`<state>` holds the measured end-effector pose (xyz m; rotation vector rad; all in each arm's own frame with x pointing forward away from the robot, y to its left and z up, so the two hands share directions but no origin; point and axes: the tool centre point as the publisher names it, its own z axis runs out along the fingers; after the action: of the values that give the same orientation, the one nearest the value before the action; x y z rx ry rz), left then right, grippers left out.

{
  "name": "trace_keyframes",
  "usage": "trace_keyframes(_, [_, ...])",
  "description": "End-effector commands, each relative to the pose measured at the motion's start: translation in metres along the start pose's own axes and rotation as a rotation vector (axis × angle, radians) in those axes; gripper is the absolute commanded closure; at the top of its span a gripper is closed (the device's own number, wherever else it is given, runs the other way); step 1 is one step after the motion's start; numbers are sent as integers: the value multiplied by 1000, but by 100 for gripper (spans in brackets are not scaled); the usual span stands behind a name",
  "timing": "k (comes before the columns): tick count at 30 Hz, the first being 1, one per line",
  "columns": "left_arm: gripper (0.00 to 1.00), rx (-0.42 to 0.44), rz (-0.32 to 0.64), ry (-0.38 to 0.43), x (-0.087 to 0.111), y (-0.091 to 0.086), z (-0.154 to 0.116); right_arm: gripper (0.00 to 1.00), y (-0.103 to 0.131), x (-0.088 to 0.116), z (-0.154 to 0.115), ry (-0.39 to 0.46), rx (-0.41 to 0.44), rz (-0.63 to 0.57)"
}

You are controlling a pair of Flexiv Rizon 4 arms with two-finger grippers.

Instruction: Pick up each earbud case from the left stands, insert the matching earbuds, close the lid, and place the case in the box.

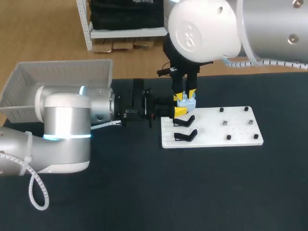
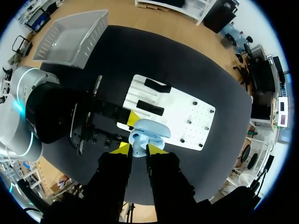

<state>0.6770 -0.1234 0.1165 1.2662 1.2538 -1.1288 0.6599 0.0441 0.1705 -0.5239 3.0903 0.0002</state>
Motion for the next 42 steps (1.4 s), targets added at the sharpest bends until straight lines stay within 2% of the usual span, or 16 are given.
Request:
trace_keyframes(1, [100,-5,3,-5,1,-1,0,100,-1,1,0,-3,2,3])
trace_keyframes(42, [100,-5,3,-5,1,-1,0,100,3,1,-3,-30,-1,2])
